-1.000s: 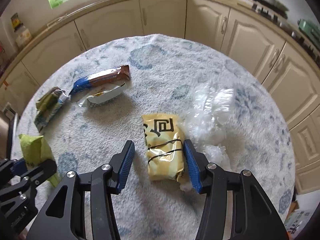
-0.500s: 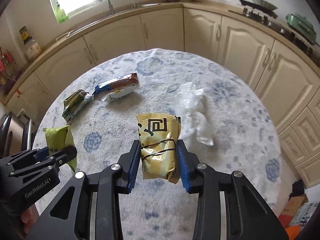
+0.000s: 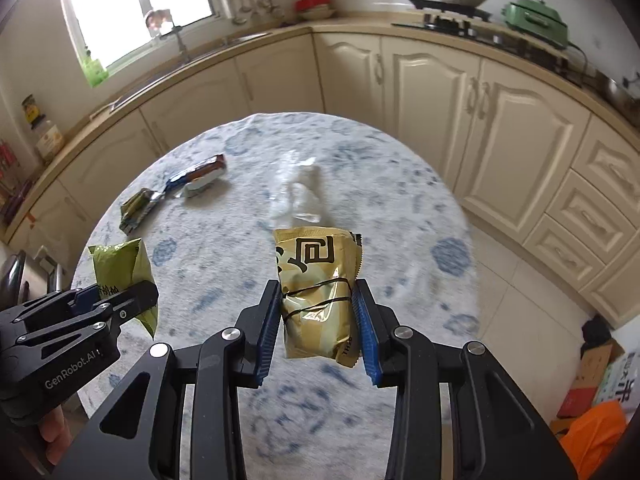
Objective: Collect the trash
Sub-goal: 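Carry the green and yellow packets toward the blue bin, then open the left gripper over the blue bin while the right gripper opens too, then move both tools back over the table toward the remaining wrappers, then grasp the crumpled green-white packet with the left gripper while the right reaches toward the white wrapper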
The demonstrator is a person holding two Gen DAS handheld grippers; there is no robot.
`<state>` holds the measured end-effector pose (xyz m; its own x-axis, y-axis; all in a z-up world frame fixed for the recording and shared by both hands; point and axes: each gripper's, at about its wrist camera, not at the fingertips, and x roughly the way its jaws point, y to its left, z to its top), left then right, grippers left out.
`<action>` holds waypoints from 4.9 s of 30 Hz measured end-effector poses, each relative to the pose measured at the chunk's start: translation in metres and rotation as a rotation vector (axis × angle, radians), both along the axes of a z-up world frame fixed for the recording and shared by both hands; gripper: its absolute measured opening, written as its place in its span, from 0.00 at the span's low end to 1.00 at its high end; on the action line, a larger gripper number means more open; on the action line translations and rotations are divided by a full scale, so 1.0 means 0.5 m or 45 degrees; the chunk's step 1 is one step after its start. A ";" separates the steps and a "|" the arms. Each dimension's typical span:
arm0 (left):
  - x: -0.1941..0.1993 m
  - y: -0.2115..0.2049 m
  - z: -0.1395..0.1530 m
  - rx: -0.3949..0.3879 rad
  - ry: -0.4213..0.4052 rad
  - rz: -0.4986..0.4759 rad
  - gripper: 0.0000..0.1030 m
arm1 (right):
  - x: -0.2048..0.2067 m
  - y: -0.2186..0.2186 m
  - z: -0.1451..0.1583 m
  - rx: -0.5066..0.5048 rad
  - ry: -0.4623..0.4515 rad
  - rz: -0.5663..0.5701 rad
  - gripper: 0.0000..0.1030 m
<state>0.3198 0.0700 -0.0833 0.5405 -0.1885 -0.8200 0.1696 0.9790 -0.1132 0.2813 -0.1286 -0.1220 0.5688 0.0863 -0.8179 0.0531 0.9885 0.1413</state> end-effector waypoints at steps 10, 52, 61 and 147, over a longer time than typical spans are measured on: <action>-0.018 -0.209 -0.004 0.046 0.003 -0.263 0.28 | -0.091 -0.184 -0.014 -0.002 0.024 -0.262 0.35; 0.037 -0.717 -0.172 0.232 0.137 -0.680 0.80 | -0.257 -0.536 -0.127 0.030 0.207 -0.811 0.38; 0.049 -0.621 -0.152 0.190 0.129 -0.542 0.79 | -0.201 -0.499 -0.120 -0.016 0.195 -0.762 0.80; 0.449 0.303 -0.167 0.065 0.249 0.334 0.86 | 0.361 0.226 -0.098 -0.105 0.233 0.228 0.80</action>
<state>0.5441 0.2217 -0.1671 0.3965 -0.0198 -0.9178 -0.1089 0.9917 -0.0685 0.4618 -0.0158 -0.1710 0.3926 0.1007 -0.9142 -0.1061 0.9923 0.0637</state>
